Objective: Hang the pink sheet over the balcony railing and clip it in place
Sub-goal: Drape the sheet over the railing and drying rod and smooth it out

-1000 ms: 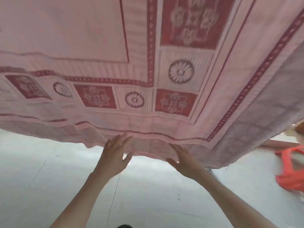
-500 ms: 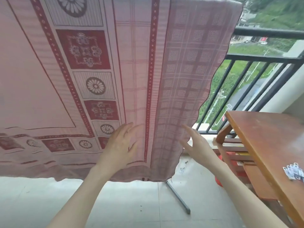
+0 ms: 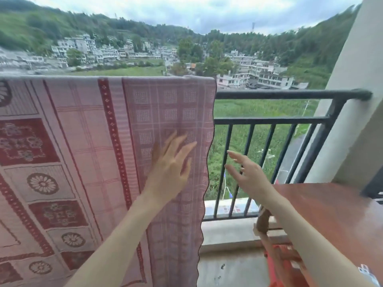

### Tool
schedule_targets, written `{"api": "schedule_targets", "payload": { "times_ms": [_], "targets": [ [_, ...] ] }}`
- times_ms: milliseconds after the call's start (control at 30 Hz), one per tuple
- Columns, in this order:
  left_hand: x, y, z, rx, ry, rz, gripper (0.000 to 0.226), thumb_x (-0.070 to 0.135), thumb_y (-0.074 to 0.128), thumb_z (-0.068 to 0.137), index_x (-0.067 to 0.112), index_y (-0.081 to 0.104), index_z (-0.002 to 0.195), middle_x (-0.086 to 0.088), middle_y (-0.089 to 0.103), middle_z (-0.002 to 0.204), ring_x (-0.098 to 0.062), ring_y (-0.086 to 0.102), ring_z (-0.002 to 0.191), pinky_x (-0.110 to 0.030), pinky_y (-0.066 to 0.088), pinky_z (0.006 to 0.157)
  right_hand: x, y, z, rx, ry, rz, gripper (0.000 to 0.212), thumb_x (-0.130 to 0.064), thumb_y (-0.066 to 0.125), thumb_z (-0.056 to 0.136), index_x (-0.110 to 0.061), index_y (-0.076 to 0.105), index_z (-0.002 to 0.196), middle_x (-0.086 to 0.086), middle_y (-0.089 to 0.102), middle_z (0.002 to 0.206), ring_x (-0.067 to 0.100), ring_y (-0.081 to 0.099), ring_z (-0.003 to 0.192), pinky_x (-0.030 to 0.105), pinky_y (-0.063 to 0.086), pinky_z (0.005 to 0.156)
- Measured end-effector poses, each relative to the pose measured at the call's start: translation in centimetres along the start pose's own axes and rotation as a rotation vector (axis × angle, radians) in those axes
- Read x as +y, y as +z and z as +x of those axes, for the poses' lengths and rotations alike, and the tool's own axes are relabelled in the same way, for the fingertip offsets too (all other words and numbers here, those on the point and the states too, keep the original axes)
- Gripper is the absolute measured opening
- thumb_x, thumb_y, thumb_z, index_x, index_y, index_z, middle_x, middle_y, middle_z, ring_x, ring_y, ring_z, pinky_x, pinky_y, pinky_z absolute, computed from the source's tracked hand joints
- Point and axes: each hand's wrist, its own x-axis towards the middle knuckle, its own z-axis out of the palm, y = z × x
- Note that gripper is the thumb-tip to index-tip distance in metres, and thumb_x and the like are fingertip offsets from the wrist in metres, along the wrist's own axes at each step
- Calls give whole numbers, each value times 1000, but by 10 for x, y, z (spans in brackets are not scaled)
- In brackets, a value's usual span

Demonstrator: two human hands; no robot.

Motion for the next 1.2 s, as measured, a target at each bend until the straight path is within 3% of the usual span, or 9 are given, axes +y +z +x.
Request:
{"api": "schedule_targets", "payload": {
  "times_ms": [133, 200, 300, 633, 767, 933, 1033, 1133, 1200],
  "targets": [
    [3, 20, 63, 218, 34, 121, 44, 16, 52, 90, 17, 43, 134, -7, 39, 143, -19, 17, 141, -35, 2, 118, 10, -29, 72, 80, -79, 137, 41, -28, 48, 94, -15, 45, 133, 2, 55, 132, 6, 51, 109, 15, 43, 85],
    [3, 26, 88, 311, 63, 196, 46, 17, 53, 90, 15, 41, 135, -9, 39, 143, -23, 19, 140, -54, 14, 115, 9, -37, 105, 32, -122, 250, 39, -29, 46, 94, -17, 46, 132, 0, 56, 129, 9, 53, 110, 20, 46, 86],
    [8, 32, 115, 423, 76, 282, 45, 23, 51, 92, 13, 41, 135, -10, 40, 142, -26, 23, 139, -61, 18, 110, 1, -47, 144, -108, -194, 519, 40, -30, 45, 93, -20, 45, 131, -11, 58, 118, 14, 57, 112, 29, 53, 89],
    [21, 35, 131, 417, -49, 560, 59, 49, 47, 89, 11, 39, 133, -4, 37, 142, -23, 24, 137, -52, 15, 115, -18, -28, 205, -597, -418, 972, 34, -26, 58, 84, -17, 62, 117, 2, 69, 114, 18, 65, 105, 34, 54, 88],
    [42, 47, 132, 475, -225, 556, 55, 25, 52, 89, 3, 35, 137, -7, 30, 146, -21, 20, 140, -33, 19, 117, -10, -12, 214, -667, -534, 959, 15, -16, 56, 90, -20, 69, 97, -6, 72, 93, 8, 67, 88, 25, 54, 81],
    [64, 65, 131, 639, -420, 521, 48, 4, 47, 88, 2, 39, 136, -8, 35, 145, -9, 27, 136, -11, 20, 110, 1, 3, 218, -732, -664, 946, 20, -14, 53, 93, -27, 68, 85, -17, 70, 79, -3, 62, 77, 16, 49, 72],
    [71, 84, 117, 741, -596, 575, 44, 0, 49, 84, 3, 46, 128, -8, 48, 128, -5, 41, 118, -2, 25, 100, 11, 22, 217, -780, -622, 908, 16, -16, 55, 92, -11, 70, 89, 3, 73, 85, 8, 67, 79, 28, 53, 73],
    [73, 114, 96, 804, -764, 586, 31, 0, 51, 84, 8, 53, 115, 8, 52, 94, 1, 49, 81, 6, 32, 75, 23, 46, 215, -884, -604, 814, 19, -19, 57, 91, -8, 71, 94, -4, 71, 84, -2, 64, 74, 20, 51, 74],
    [72, 133, 78, 814, -874, 582, 25, 2, 52, 86, 11, 55, 109, 16, 48, 83, 3, 48, 69, 6, 32, 63, 33, 63, 210, -968, -563, 769, 20, -20, 57, 90, -7, 71, 98, 2, 72, 90, 5, 63, 79, 26, 50, 78]
  ]
}}
